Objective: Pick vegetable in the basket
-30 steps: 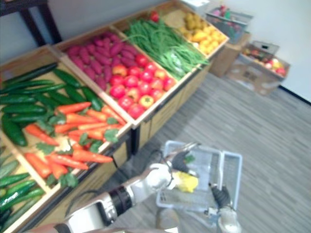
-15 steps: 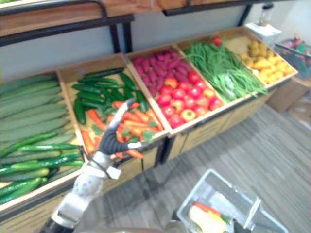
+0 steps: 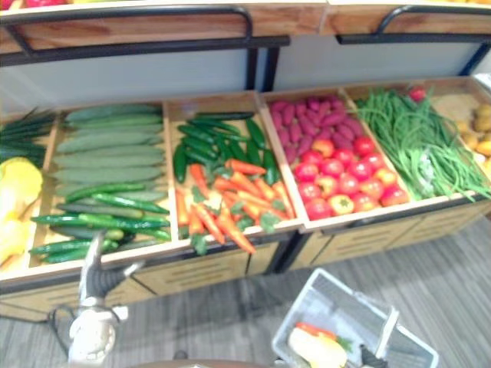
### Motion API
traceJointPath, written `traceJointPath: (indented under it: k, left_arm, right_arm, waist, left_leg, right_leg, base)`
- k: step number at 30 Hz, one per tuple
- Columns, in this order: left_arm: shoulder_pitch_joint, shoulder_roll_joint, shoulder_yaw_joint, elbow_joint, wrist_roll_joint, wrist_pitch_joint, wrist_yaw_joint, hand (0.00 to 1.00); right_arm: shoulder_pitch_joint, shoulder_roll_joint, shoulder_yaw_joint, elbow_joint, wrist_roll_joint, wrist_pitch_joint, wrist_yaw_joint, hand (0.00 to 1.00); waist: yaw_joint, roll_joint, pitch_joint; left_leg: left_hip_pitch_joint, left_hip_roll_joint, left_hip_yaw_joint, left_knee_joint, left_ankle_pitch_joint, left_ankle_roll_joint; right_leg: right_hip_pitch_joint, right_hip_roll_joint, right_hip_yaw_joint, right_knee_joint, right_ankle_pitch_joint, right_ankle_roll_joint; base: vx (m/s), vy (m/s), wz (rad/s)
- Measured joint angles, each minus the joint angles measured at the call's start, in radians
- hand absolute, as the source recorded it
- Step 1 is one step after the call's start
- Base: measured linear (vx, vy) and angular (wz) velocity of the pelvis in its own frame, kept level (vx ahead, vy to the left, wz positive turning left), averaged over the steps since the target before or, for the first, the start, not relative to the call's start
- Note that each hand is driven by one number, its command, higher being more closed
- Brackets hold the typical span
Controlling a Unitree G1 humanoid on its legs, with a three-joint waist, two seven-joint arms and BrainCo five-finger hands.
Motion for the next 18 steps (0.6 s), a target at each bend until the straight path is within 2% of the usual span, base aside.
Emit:
traceJointPath:
  k: [3, 6, 8, 11, 13, 14, 18]
  left_arm:
    - [-0.002, -0.034, 0.103, 0.214, -0.004, 0.035, -0.002, 0.00]
    - [-0.002, -0.047, 0.161, 0.405, -0.011, 0.064, -0.015, 0.00]
    - [-0.025, -0.048, 0.190, 0.537, -0.019, 0.077, -0.043, 0.00]
    - [-0.043, -0.053, 0.233, 0.719, -0.078, 0.110, -0.123, 0.00]
    - [-0.052, -0.058, 0.261, 0.774, -0.123, 0.130, -0.166, 0.00]
    - [-0.056, -0.059, 0.273, 0.791, -0.181, 0.143, -0.202, 0.00]
    - [-0.095, -0.077, 0.280, 0.795, -0.283, 0.148, -0.251, 0.00]
  right_arm:
    - [-0.001, 0.018, -0.003, -0.003, 0.000, 0.000, 0.000, 1.00]
    - [-0.002, 0.040, -0.022, -0.010, 0.000, -0.003, -0.001, 1.00]
    - [-0.003, 0.045, -0.040, -0.009, -0.002, -0.002, -0.001, 1.00]
    - [-0.013, 0.046, -0.061, -0.006, -0.013, 0.005, 0.000, 1.00]
    - [-0.023, 0.046, -0.081, 0.000, -0.014, 0.013, 0.000, 1.00]
    - [-0.028, 0.047, -0.081, 0.001, -0.021, 0.017, 0.001, 1.00]
    - [-0.026, 0.048, -0.081, 0.001, -0.023, 0.019, 0.005, 1.00]
  waist:
    - [0.003, -0.001, -0.007]
    - [0.003, -0.003, -0.015]
    - [0.002, -0.003, -0.017]
    - [-0.005, -0.003, -0.017]
    - [-0.009, -0.004, -0.017]
    - [-0.021, -0.004, -0.017]
    - [-0.035, -0.003, -0.016]
  left_leg:
    - [0.010, -0.001, -0.010, -0.019, 0.014, -0.001]
    - [0.017, -0.004, -0.008, -0.037, 0.017, 0.000]
    - [0.033, -0.005, 0.001, -0.050, 0.020, 0.001]
    - [0.067, -0.003, 0.055, -0.065, 0.018, -0.001]
    - [0.086, -0.002, 0.091, -0.067, 0.010, -0.005]
    - [0.097, -0.001, 0.108, -0.069, 0.007, -0.005]
    - [0.125, -0.001, 0.141, -0.071, -0.005, -0.008]
  right_leg:
    - [0.018, 0.001, -0.021, -0.011, 0.001, 0.001]
    - [0.029, 0.001, -0.022, -0.023, 0.003, 0.005]
    - [0.029, 0.000, -0.015, -0.027, 0.005, 0.008]
    - [0.019, 0.004, 0.040, -0.026, 0.011, 0.016]
    - [0.008, 0.008, 0.082, -0.026, 0.013, 0.018]
    - [0.009, 0.009, 0.097, -0.026, 0.014, 0.020]
    - [0.010, 0.014, 0.136, -0.026, 0.014, 0.020]
  base:
    - [0.01, -0.013, 0.19]
    - [0.00, -0.004, 0.02]
    - [0.03, -0.003, -0.11]
    - [0.00, 0.004, -0.44]
    - [0.00, 0.008, -0.60]
    - [0.01, 0.005, -0.48]
    - [0.00, 0.004, -0.32]
